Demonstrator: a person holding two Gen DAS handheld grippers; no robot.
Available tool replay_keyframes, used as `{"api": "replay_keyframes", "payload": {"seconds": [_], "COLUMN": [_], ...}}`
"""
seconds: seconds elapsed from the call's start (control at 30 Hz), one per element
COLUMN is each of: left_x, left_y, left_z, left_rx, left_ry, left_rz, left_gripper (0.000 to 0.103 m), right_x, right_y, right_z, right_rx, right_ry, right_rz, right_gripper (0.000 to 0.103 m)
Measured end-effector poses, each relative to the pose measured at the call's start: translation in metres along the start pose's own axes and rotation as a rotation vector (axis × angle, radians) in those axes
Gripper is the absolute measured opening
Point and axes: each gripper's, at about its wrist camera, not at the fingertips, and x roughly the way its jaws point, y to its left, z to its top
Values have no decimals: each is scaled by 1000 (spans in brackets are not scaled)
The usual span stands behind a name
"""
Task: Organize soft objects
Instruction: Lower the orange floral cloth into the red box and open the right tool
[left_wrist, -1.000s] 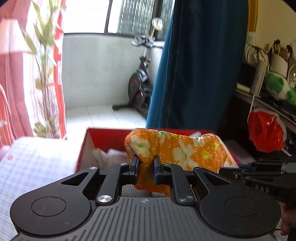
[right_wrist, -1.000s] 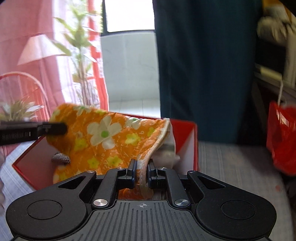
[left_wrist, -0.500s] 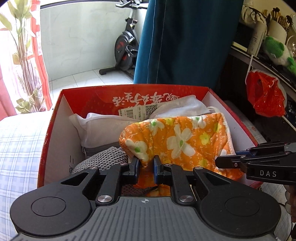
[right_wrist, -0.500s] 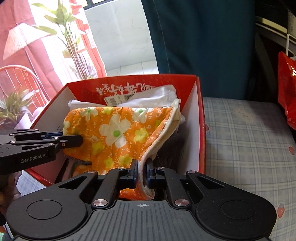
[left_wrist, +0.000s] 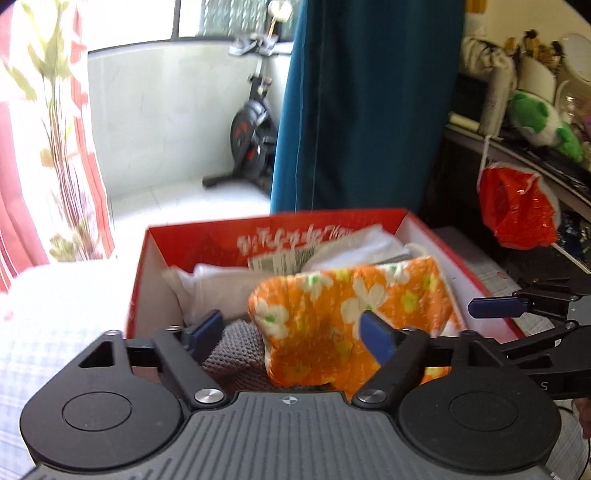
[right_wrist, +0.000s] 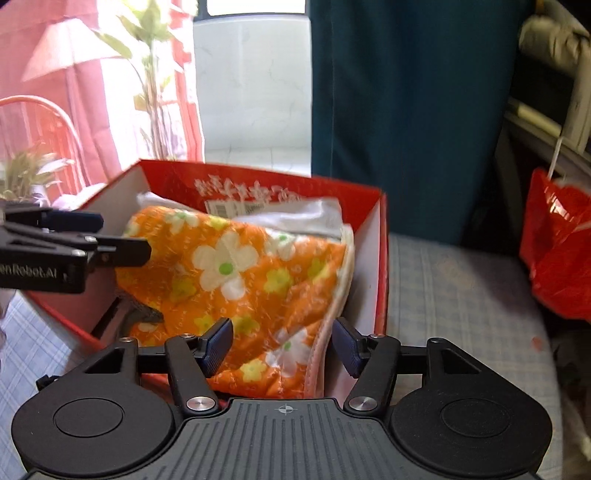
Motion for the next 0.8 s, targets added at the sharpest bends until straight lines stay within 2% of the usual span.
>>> {"api": "replay_keyframes", "payload": {"seconds": [0.03, 0.13, 0.27, 0.4, 0.5, 0.8], "left_x": [-7, -29, -55, -80, -91, -77], "left_y": [-2, -5, -10, -15, -15, -3], "left_z": [-1, -7, -23, -44, -64, -120], "left_rx": [9, 29, 65, 104, 108, 73], "left_ry": [-18, -58, -84, -77, -67, 77], "left_rz": [7, 14, 33, 54, 59, 77], "left_gripper": [97, 100, 103, 103, 103, 103], "right_x": [-6, -29, -54, -70, -73, -58], "right_y": [0, 0, 2, 11, 17, 33], "right_z": [-2, -11, -27, -51, -67, -109], "right_rx": [-3, 33, 52, 56, 52, 67], "right_ry": [-25, -124, -201, -227, -199, -96], "right_rz": [-3, -12, 28, 81, 130, 107], "right_gripper": [65, 82, 88, 102, 103, 103]}}
